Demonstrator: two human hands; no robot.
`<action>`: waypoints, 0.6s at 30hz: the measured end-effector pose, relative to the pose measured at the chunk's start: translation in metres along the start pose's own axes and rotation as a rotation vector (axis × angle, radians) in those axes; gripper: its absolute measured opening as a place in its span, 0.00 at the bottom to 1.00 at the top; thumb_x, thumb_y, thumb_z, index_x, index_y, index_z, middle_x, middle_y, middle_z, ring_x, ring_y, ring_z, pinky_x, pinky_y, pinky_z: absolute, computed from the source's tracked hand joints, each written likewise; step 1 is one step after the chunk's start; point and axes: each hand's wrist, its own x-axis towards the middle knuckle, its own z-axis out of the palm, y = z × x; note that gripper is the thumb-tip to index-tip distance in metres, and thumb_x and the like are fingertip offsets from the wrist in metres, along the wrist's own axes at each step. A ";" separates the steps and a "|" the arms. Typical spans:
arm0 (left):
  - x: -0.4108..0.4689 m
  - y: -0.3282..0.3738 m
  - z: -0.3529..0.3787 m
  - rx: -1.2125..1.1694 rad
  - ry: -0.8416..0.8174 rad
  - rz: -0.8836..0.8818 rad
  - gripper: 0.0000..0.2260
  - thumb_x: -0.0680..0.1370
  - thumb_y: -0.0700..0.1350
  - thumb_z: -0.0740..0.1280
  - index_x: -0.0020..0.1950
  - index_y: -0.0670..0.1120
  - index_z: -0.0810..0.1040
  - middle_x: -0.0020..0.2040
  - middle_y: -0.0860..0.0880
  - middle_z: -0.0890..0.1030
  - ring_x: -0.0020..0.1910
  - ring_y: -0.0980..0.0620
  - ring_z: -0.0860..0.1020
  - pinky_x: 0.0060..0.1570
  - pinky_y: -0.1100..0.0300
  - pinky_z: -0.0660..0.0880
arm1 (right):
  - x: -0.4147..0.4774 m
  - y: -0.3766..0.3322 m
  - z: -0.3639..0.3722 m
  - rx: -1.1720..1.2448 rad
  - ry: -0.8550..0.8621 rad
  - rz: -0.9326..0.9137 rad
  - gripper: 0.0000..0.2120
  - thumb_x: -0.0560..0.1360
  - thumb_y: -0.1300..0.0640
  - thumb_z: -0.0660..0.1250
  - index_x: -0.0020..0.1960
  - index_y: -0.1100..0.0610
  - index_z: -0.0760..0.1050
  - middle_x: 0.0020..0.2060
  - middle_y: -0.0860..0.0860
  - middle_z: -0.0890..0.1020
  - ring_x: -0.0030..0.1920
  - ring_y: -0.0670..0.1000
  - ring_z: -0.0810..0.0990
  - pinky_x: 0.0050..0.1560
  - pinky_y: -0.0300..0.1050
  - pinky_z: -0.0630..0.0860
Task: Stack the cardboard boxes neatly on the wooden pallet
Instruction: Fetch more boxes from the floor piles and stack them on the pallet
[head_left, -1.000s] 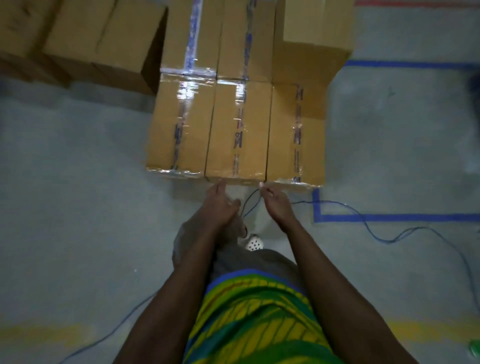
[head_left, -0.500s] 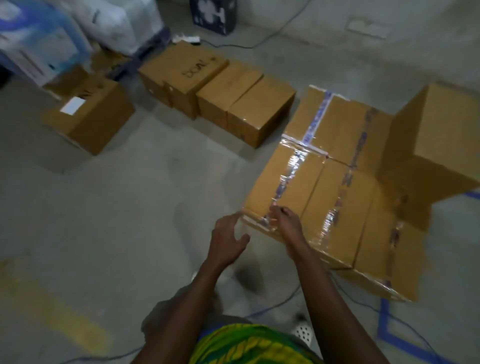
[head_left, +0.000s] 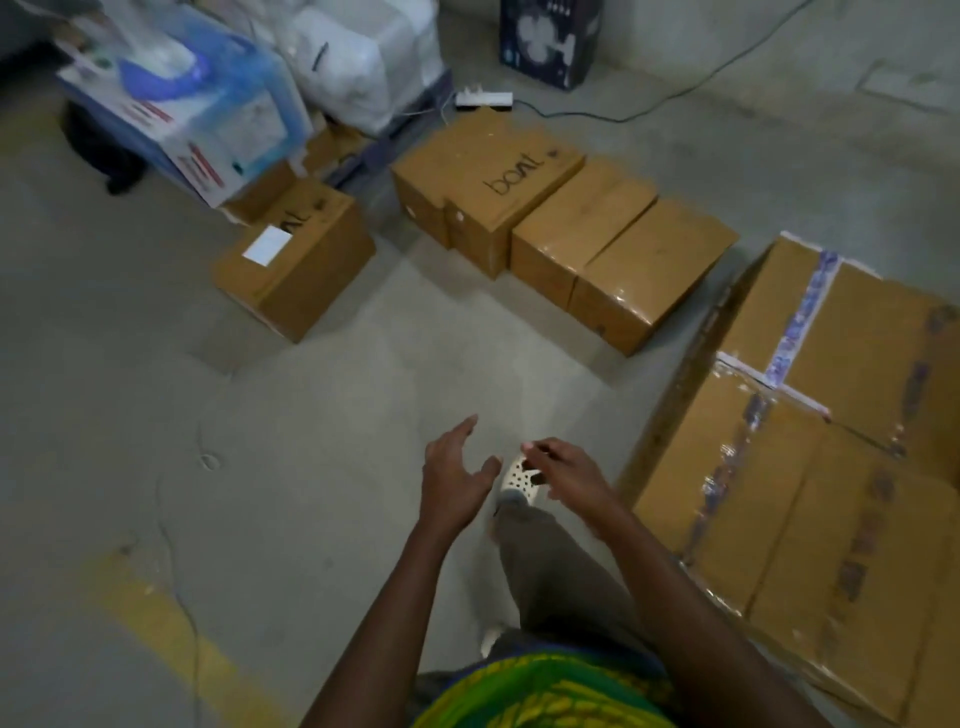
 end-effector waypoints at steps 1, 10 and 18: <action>0.026 0.002 -0.008 -0.007 0.009 0.002 0.29 0.76 0.48 0.74 0.76 0.51 0.70 0.70 0.50 0.76 0.71 0.49 0.69 0.72 0.53 0.66 | 0.026 -0.017 0.003 0.000 0.013 -0.001 0.12 0.81 0.45 0.65 0.54 0.52 0.81 0.48 0.49 0.85 0.49 0.53 0.84 0.49 0.47 0.79; 0.215 0.025 -0.126 -0.150 0.195 -0.167 0.28 0.76 0.48 0.74 0.75 0.51 0.71 0.68 0.50 0.77 0.70 0.49 0.71 0.66 0.60 0.66 | 0.230 -0.245 0.029 0.033 -0.025 -0.119 0.09 0.80 0.46 0.67 0.49 0.51 0.79 0.48 0.51 0.85 0.44 0.50 0.82 0.45 0.45 0.75; 0.352 -0.007 -0.223 -0.297 0.285 -0.323 0.24 0.76 0.47 0.75 0.71 0.51 0.76 0.67 0.49 0.79 0.67 0.50 0.75 0.64 0.58 0.71 | 0.328 -0.342 0.114 -0.124 -0.185 -0.090 0.10 0.80 0.48 0.67 0.54 0.53 0.80 0.49 0.51 0.85 0.47 0.51 0.83 0.48 0.45 0.77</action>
